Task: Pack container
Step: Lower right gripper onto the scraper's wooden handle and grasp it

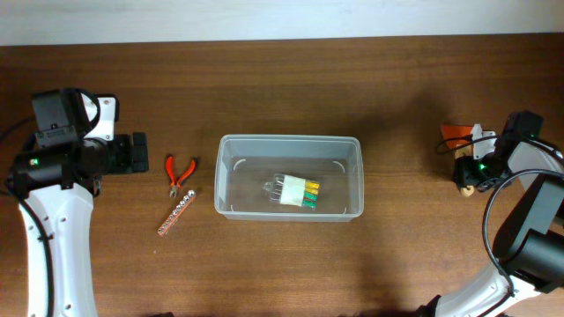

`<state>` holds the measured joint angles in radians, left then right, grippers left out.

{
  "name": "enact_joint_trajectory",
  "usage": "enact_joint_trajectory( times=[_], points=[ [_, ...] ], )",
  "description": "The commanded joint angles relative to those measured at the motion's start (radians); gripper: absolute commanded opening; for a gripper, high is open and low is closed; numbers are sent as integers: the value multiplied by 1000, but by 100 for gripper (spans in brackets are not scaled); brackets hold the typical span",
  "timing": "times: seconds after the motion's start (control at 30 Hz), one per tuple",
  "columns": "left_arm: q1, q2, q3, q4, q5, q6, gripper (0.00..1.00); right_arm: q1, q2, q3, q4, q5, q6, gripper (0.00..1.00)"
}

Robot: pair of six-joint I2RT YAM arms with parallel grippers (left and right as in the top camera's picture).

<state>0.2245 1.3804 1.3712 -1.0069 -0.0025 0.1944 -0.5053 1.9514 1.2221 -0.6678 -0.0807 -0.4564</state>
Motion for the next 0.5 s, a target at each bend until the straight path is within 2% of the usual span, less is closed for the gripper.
enact_joint_trajectory(
  times=[0.0, 0.3, 0.47],
  points=[
    [-2, 6, 11, -1, 16, 1, 99, -5, 40, -8, -9, -25, 21, 56],
    [-2, 6, 11, -1, 17, 1, 99, -5, 40, -8, -8, -31, 24, 38],
    [-2, 6, 11, -1, 26, 1, 99, -5, 40, -8, -8, -51, 23, 33]
  ],
)
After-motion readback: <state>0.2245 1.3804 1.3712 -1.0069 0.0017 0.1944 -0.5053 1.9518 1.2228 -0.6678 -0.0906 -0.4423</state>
